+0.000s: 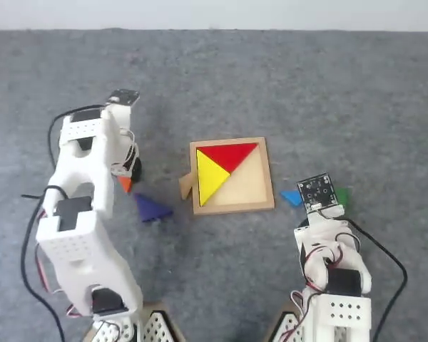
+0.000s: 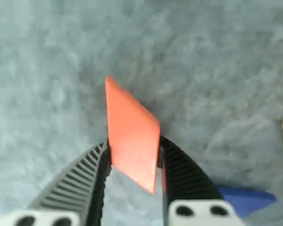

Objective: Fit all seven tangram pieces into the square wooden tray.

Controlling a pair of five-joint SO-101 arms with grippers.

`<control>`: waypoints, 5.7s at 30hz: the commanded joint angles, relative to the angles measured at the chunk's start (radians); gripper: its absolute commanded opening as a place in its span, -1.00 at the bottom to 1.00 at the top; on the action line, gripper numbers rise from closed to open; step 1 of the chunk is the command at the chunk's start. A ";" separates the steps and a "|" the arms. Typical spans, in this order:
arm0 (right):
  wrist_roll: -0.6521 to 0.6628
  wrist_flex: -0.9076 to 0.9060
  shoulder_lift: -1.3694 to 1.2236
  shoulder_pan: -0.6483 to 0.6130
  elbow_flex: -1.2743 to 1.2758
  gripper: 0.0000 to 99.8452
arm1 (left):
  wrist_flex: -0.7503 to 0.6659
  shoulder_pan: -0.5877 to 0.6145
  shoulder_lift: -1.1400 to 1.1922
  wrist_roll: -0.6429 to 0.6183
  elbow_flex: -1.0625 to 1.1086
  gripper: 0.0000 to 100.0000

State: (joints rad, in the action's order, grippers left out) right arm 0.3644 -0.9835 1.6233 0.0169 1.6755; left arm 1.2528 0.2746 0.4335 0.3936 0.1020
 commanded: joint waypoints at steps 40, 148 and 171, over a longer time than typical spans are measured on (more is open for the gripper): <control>0.011 0.001 0.021 -0.004 0.015 -0.98 | -0.071 -0.098 0.057 -0.086 -0.090 -0.57; 0.011 0.002 0.021 -0.004 0.015 -0.98 | 0.505 0.080 0.100 0.304 -0.437 -0.70; 0.011 0.002 0.021 -0.004 0.015 -0.98 | -0.008 -0.037 -0.204 0.436 0.223 -0.59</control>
State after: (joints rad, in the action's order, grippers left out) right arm 0.3644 -0.9835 1.6233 0.0169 1.6755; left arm 1.2850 0.2409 0.2386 0.8216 0.3353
